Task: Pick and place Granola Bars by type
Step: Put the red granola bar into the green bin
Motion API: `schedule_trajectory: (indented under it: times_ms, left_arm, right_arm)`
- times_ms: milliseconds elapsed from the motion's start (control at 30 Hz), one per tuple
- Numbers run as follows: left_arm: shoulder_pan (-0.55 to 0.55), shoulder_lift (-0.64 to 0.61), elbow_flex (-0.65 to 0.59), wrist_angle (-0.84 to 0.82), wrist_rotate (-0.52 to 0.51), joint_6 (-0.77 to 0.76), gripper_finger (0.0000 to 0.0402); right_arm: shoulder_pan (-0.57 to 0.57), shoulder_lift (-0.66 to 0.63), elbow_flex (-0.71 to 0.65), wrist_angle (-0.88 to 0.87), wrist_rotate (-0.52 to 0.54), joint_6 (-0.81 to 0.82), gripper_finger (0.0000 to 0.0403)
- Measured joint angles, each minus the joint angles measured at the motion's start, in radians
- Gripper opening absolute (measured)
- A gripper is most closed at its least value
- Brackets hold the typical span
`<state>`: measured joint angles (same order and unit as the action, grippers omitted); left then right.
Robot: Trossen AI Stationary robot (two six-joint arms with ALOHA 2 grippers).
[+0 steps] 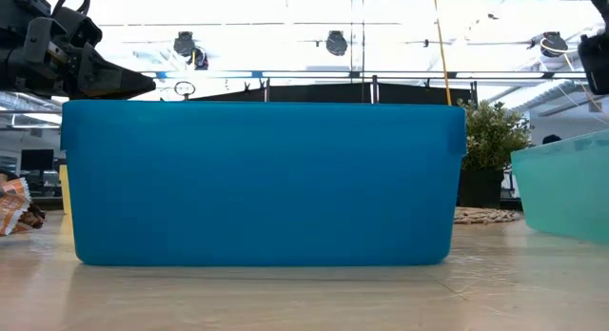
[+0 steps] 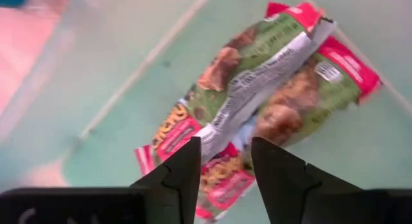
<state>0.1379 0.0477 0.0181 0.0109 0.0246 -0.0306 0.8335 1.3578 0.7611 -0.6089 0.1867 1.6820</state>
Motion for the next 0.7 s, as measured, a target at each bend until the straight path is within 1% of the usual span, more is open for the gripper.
schedule_trajectory:
  times_ms: [200, 400, 567, 700]
  left_arm:
    - [0.0, 0.0, 0.0, 0.0, 0.0, 0.0, 0.0067]
    - [0.0, 0.0, 0.0, 0.0, 0.0, 0.0, 0.0067]
    - [0.0, 0.0, 0.0, 0.0, 0.0, 0.0, 0.0067]
    - [0.0, 0.0, 0.0, 0.0, 0.0, 0.0, 0.0067]
  right_arm:
    - [-0.02, -0.037, 0.0, -0.001, 0.006, -0.059, 0.0131]
    - [-0.046, -0.06, 0.0, 0.023, 0.095, -0.175, 0.013]
    - [-0.079, -0.069, 0.0, 0.102, 0.19, -0.363, 0.013]
    - [-0.12, -0.072, 0.0, 0.193, 0.259, -0.573, 0.013]
